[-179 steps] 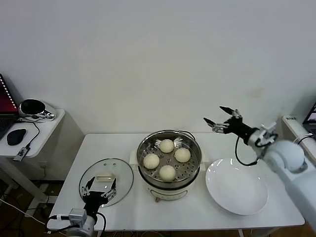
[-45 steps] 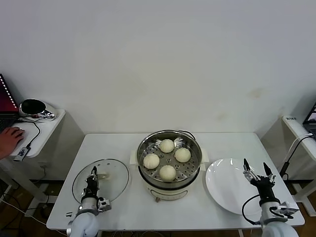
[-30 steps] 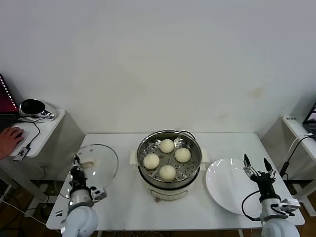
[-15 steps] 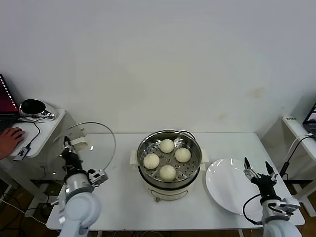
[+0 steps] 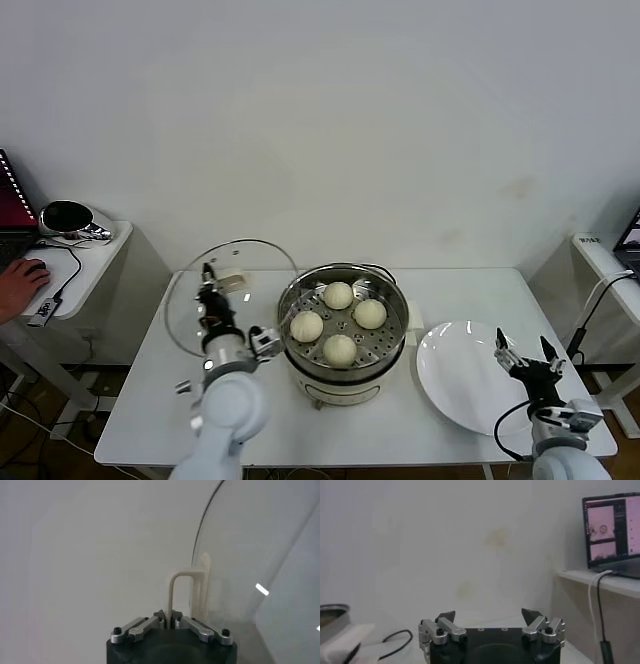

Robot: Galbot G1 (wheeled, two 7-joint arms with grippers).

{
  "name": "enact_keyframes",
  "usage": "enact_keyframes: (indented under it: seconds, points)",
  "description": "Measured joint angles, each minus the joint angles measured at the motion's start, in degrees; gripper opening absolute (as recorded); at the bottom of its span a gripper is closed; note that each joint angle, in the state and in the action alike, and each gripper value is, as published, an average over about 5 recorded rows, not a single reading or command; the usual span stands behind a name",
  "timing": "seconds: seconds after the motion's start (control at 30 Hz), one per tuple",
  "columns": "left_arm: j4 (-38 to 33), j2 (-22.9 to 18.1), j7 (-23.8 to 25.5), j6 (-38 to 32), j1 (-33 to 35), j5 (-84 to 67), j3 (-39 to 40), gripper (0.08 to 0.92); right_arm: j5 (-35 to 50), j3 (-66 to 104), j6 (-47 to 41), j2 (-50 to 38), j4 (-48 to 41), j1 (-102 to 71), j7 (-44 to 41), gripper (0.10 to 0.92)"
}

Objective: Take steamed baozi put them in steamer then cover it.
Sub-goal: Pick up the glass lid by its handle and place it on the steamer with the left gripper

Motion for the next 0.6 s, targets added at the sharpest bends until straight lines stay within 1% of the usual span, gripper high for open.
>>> enact_keyframes:
  seconds: [0.37,0.6]
  points:
    - [5.6,-4.3,1.6,0.0,-5.4,3.4,10.1,0.142,-1.7,-0.2,-0.8,0.8,-1.4,0.2,0.3,0.823]
    - [9.0,-5.4,2.2,0.0,-7.5,3.8,15.2,0.142,-2.6,-0.6,-1.1,1.4,-2.2,0.7,0.3,0.823]
